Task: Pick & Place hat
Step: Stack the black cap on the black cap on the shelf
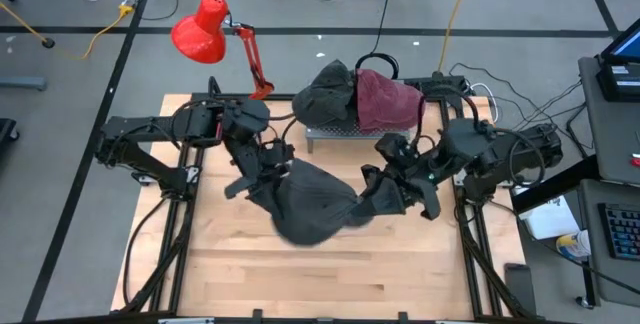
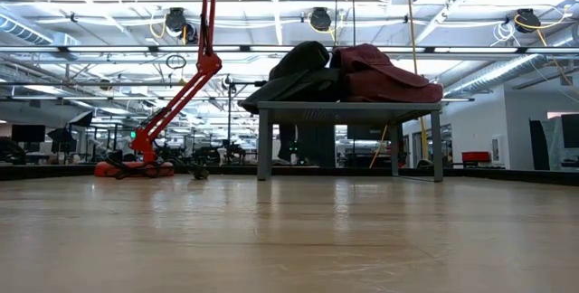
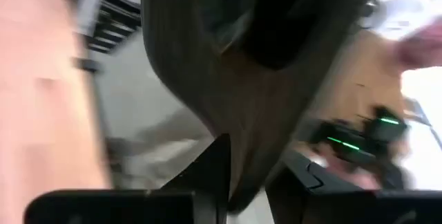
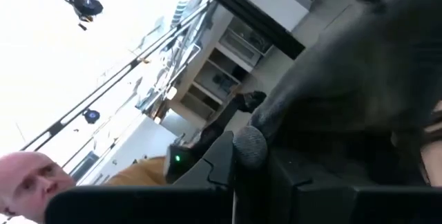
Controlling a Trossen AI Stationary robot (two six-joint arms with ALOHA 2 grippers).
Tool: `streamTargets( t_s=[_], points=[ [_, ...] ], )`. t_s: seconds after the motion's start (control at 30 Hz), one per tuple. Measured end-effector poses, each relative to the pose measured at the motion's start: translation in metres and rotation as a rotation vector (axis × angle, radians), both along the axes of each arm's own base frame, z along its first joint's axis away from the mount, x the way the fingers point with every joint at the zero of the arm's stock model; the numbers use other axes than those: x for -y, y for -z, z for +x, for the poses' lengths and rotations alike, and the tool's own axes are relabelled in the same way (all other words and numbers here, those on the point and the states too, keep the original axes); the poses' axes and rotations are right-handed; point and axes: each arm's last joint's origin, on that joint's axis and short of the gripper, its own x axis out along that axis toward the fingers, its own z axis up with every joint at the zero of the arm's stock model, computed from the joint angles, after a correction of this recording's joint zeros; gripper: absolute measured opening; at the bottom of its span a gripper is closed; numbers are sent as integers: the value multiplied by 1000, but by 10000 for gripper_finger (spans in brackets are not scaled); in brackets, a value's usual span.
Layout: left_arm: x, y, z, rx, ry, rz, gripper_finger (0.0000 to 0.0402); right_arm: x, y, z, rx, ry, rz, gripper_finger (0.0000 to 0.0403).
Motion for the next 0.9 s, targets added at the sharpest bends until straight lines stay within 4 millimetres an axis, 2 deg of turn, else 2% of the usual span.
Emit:
streamTargets(
  t_s=[0.17,0.4,0.53,0.6,0.7,0.9],
  points=[
    [-1,5,-10,16,-167,207,79,3,-3,-5,5,20,13,30],
    [3,-8,-32,100,-421,418,81,10,-11,-22,18,85,2,30],
    [6,-16,-52,142,-570,555,81,14,-16,-32,40,91,-12,30],
    [6,-14,-63,115,-607,639,81,15,-23,-39,85,75,-1,30],
    [5,-18,-76,112,-669,682,81,17,-31,-49,129,61,11,30],
    [4,-21,-107,63,-703,684,81,18,-26,-45,95,90,0,30]
  ],
)
